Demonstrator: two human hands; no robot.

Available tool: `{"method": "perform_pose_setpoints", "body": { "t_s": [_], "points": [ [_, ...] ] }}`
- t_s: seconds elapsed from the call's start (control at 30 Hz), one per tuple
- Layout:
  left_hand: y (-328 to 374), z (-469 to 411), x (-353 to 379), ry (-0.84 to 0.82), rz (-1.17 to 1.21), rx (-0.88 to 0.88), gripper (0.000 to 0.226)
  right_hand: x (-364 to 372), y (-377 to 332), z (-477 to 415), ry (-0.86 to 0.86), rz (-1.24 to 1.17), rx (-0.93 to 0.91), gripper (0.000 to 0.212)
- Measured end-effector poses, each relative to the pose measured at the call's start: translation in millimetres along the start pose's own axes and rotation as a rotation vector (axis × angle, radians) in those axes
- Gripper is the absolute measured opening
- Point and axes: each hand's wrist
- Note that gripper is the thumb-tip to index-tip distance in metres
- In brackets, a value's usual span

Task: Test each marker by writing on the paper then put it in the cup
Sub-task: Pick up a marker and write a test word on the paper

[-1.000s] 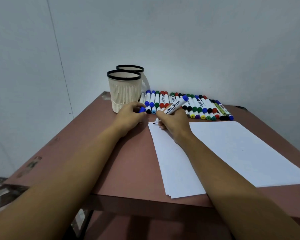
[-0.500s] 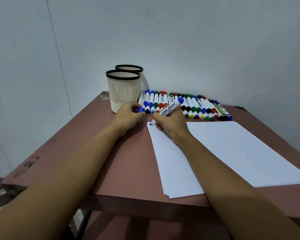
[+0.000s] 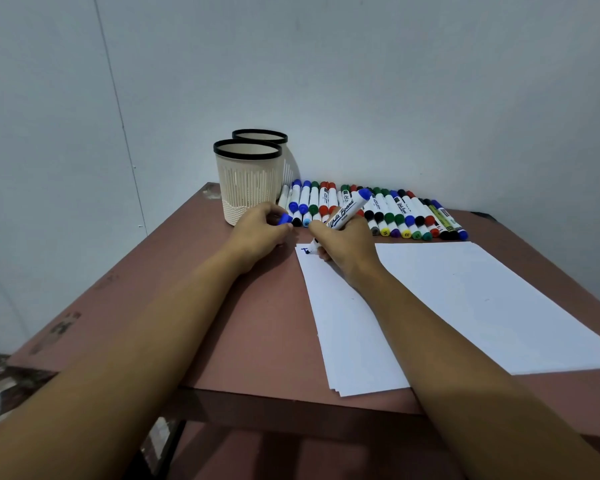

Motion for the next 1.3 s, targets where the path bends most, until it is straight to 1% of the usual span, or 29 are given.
{"method": "perform_pose_setpoints", "body": {
  "t_s": [0.2, 0.33, 0.5, 0.57, 0.73, 0.83, 0.97, 1.17, 1.3],
  "points": [
    [0.4, 0.0, -0.1, -0.005, -0.001, -0.005, 0.024, -1.7, -0.6, -2.9, 0.048, -0.081, 0.054, 0.017],
    [0.3, 0.1, 0.0, -0.01, -0.005, -0.004, 0.021, 0.3, 0.9, -1.9, 0.047, -0.012, 0.04, 0.016],
    [-0.1, -0.1, 0.2, -0.013, -0.003, -0.011, 0.02, -0.3, 0.0, 0.4, 0.064, 0.067, -0.011, 0.022],
    [0.2, 0.4, 0.4, -0.018, 0.005, -0.012, 0.019, -0.5, 0.6, -0.1, 0.065, 0.068, -0.022, 0.025],
    [1.5, 1.7, -0.2, -0.032, -0.012, 0.0, 0.016, -0.8, 1.3, -1.2, 0.02, 0.034, -0.002, 0.024],
    [1.3, 1.6, -0.2, -0.037, -0.007, -0.005, 0.016, -0.9, 1.1, -1.6, 0.052, 0.034, 0.002, 0.026],
    [1.5, 1.8, -0.2, -0.038, -0.006, -0.005, 0.016, 0.0, 1.7, -1.5, 0.1, 0.045, -0.009, 0.021],
    [2.1, 2.2, -0.4, -0.041, -0.022, -0.006, 0.017, -0.1, 1.9, -1.1, 0.07, 0.06, -0.018, 0.021],
    [3.2, 3.1, -0.2, -0.043, -0.028, -0.001, 0.018, -1.1, 0.5, -0.1, 0.086, 0.09, -0.023, 0.017]
  ]
}}
Point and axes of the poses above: each hand's wrist, its own z-axis away from the middle knuckle, its own x-axis out of the palm, y = z × x, and after that the axes turned 14 degrees about z, right-handed
